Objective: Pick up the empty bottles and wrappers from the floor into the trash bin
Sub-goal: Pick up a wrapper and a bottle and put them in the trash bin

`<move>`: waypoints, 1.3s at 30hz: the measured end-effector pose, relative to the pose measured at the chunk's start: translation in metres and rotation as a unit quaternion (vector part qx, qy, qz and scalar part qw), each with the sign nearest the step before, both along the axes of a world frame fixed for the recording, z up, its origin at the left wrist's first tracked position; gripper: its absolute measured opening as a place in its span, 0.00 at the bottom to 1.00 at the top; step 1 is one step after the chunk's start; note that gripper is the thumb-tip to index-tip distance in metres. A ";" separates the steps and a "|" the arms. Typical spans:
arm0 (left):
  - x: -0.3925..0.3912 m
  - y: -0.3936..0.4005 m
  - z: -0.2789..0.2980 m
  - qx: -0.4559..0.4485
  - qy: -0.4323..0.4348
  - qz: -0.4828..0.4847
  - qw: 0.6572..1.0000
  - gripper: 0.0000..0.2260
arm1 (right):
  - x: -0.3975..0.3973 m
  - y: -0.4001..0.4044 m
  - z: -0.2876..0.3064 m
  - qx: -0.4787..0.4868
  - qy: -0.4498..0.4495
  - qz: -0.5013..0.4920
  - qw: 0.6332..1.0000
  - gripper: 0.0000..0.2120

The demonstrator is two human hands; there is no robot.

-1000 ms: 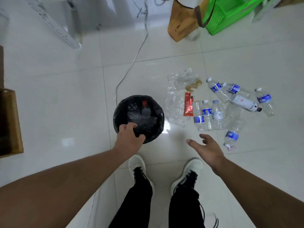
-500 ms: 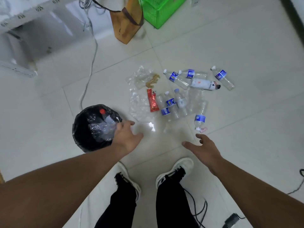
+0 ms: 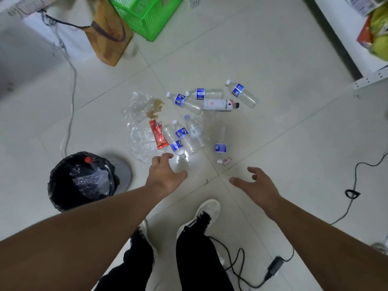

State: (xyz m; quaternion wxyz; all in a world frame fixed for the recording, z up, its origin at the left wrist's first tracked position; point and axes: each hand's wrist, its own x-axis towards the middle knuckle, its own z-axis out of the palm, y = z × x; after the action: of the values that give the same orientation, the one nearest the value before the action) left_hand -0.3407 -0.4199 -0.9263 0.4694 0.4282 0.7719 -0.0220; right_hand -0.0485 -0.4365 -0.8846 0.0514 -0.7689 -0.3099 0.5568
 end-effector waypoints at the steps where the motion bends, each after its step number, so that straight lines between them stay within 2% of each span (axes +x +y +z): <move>1: 0.001 0.001 0.000 -0.002 -0.002 -0.003 1.000 0.34 | 0.001 0.000 0.000 -0.004 -0.004 -0.002 1.000 0.46; 7: -0.034 0.005 -0.004 -0.024 0.006 -0.008 1.000 0.39 | -0.019 0.000 -0.006 -0.022 0.004 0.003 1.000 0.47; 13: -0.089 0.016 0.002 -0.044 0.015 0.002 0.999 0.38 | -0.057 0.027 0.007 -0.022 0.010 -0.030 0.999 0.46; 19: -0.118 0.056 -0.015 -0.005 -0.011 -0.035 0.999 0.33 | -0.095 0.059 -0.012 -0.021 0.010 -0.052 0.998 0.34; 22: -0.123 0.074 -0.034 -0.003 -0.001 -0.007 1.000 0.30 | -0.108 0.074 -0.032 -0.029 0.009 -0.062 0.998 0.33; 26: -0.115 0.090 -0.082 -0.021 0.044 0.014 0.999 0.28 | -0.109 0.095 -0.073 -0.046 -0.011 -0.033 0.998 0.34; 31: -0.109 0.107 -0.160 -0.086 0.080 -0.007 0.993 0.32 | -0.088 0.126 -0.143 -0.043 -0.042 0.001 0.998 0.31; 35: -0.101 0.122 -0.212 -0.085 0.091 0.052 0.991 0.32 | -0.072 0.148 -0.202 -0.045 -0.054 0.014 0.997 0.41; 39: -0.098 0.137 -0.285 -0.054 0.116 0.088 0.988 0.29 | -0.057 0.169 -0.281 -0.023 -0.096 0.016 0.995 0.45</move>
State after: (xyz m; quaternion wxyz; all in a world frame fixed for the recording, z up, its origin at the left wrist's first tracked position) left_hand -0.4383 -0.2824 -1.2111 0.3994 0.3269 0.8535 -0.0722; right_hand -0.1056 -0.2675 -1.1657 -0.0055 -0.8147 -0.3129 0.4882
